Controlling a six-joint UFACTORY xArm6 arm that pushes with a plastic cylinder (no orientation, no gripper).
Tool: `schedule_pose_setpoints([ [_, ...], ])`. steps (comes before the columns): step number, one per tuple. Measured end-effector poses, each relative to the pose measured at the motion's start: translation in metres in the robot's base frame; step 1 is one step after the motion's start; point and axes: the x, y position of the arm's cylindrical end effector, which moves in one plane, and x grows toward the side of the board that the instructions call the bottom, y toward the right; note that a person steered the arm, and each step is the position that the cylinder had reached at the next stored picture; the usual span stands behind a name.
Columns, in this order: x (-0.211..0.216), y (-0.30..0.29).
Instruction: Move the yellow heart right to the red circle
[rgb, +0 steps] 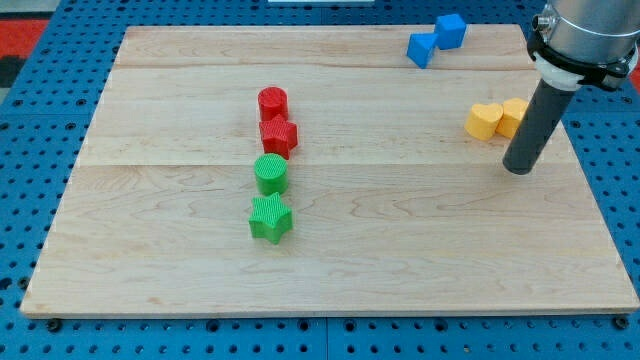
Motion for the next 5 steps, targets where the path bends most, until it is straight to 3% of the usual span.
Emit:
schedule_pose_setpoints([
  [2,-0.019,0.029],
  [3,-0.07,0.007],
  [5,-0.13,-0.118],
])
